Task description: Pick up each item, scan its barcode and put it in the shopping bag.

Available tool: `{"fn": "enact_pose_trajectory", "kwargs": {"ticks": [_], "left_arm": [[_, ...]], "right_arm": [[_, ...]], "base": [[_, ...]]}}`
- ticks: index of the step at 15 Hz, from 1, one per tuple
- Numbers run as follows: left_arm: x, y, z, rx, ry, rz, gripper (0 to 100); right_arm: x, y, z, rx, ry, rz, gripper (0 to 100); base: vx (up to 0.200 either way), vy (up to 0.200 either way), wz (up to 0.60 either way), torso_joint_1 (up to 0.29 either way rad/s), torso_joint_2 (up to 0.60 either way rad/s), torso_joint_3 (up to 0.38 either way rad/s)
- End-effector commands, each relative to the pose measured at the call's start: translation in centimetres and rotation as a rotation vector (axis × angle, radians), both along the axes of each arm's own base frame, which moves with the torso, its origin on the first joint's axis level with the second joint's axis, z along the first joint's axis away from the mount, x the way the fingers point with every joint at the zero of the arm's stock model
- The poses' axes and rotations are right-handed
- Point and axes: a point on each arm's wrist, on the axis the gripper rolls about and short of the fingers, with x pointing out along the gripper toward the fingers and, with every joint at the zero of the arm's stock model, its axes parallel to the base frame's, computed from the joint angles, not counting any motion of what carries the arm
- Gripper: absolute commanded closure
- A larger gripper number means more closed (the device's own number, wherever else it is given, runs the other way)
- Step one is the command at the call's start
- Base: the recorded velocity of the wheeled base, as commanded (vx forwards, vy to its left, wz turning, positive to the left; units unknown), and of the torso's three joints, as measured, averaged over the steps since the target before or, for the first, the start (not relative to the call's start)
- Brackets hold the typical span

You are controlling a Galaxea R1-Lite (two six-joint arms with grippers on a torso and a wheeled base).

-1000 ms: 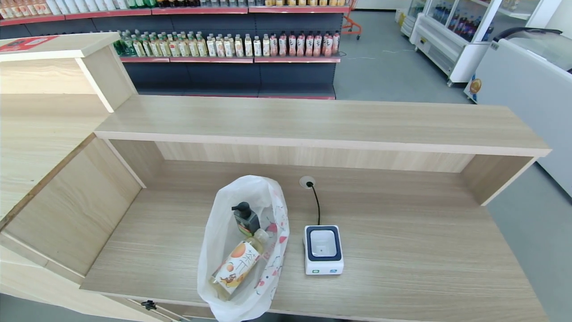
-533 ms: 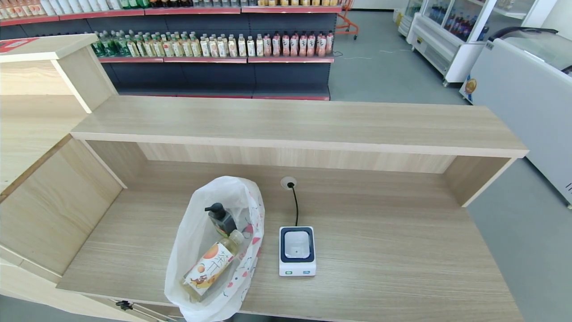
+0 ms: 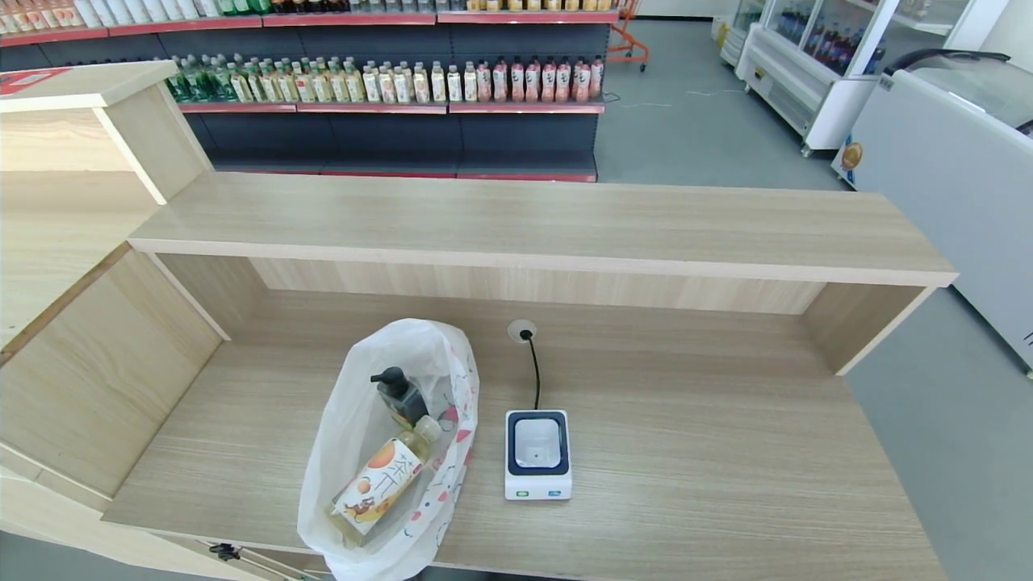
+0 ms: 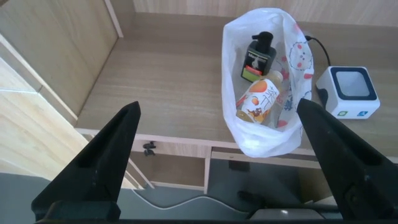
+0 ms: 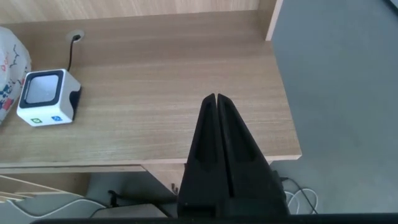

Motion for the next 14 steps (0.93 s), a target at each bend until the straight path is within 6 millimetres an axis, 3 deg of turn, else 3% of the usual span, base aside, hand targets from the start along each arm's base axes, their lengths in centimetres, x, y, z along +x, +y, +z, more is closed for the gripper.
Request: {"fn": "enact_pose_trajectory", "kwargs": {"ticks": [1, 14], "left_arm": [[0.0, 0.0, 0.0, 0.0, 0.0, 0.001, 0], [0.0, 0.0, 0.0, -0.001, 0.0, 0.001, 0]], "right_arm": [[0.03, 0.0, -0.01, 0.0, 0.003, 0.001, 100], [0.03, 0.0, -0.01, 0.0, 0.003, 0.001, 100]], "base": [[0.0, 0.0, 0.0, 0.0, 0.0, 0.0], [0.0, 0.0, 0.0, 0.0, 0.0, 0.0]]}}
